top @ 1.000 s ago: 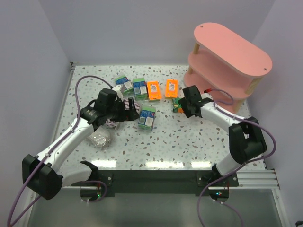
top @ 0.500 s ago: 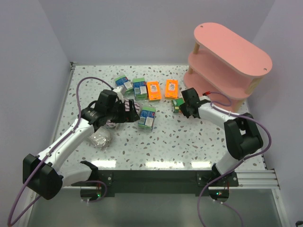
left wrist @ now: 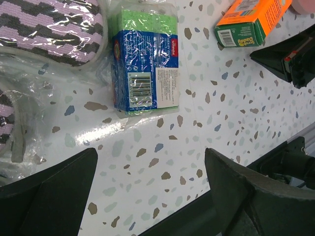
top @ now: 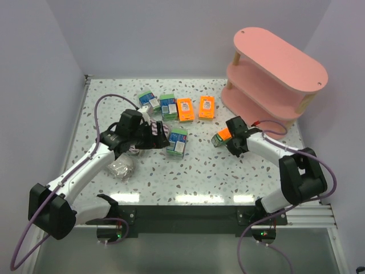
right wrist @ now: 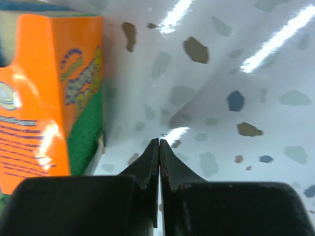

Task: Place and organize the cleaning sponges onto the shelf

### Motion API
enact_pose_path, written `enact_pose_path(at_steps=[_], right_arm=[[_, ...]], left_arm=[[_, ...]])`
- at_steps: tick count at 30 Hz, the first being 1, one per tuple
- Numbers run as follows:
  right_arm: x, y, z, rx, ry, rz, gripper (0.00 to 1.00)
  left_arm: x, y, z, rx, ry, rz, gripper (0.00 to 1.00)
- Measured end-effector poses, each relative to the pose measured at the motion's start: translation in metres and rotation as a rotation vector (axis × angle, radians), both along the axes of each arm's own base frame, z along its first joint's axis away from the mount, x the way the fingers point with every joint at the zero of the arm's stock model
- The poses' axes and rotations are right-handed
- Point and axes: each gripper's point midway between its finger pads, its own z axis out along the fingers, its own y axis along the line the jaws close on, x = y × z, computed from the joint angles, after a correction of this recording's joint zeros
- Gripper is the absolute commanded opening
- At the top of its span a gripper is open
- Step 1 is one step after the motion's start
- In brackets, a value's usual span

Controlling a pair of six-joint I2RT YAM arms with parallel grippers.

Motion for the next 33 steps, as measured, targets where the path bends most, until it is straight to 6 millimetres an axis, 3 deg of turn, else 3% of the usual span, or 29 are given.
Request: enact_pose_path(at_steps=[3,6,9,10,13,16,20,27,33], right_arm=[[-0.016,-0.010,-0.003,-0.031,0.066,0.001,0.00],[-0.033,-0.018,0.006,-0.044,0.089,0.010,0.06],[-0.043,-0.022,0.032,-0.033,0.042,0.025,0.29],[-0.044,-0.022,0.040,-0.028,0.020,0.033,0.47],[-0.041,-0.022,0.067,-0.015,-0.040,0.059,0.68],[-0.022,-0.014,0.088,-0.012,-0.072,0.085,0.81],[0.010,0.002,0.099,0.003,-0.080,0.107,0.88],[0.042,0.025,0.066,0.056,0.012,0.096,0.94],[0.066,0.034,0.047,0.067,0.069,0.048,0.89]], left_arm=[[0.000,-0.001,-0.001,-0.001,0.004,-0.003,0.95],[0.001,-0.001,-0.001,-0.003,0.002,-0.004,0.95],[0.001,-0.002,0.000,-0.006,0.000,-0.006,0.95],[0.002,-0.002,0.000,-0.008,-0.002,-0.006,0.95],[0.004,-0.004,0.001,-0.016,-0.012,-0.009,0.95],[0.004,-0.006,0.000,-0.021,-0.007,-0.016,0.95],[0.004,-0.007,-0.003,-0.020,0.003,-0.019,0.95],[0.003,-0.006,-0.002,-0.019,0.001,-0.018,0.95],[0.003,-0.004,0.003,-0.019,-0.012,-0.012,0.95]])
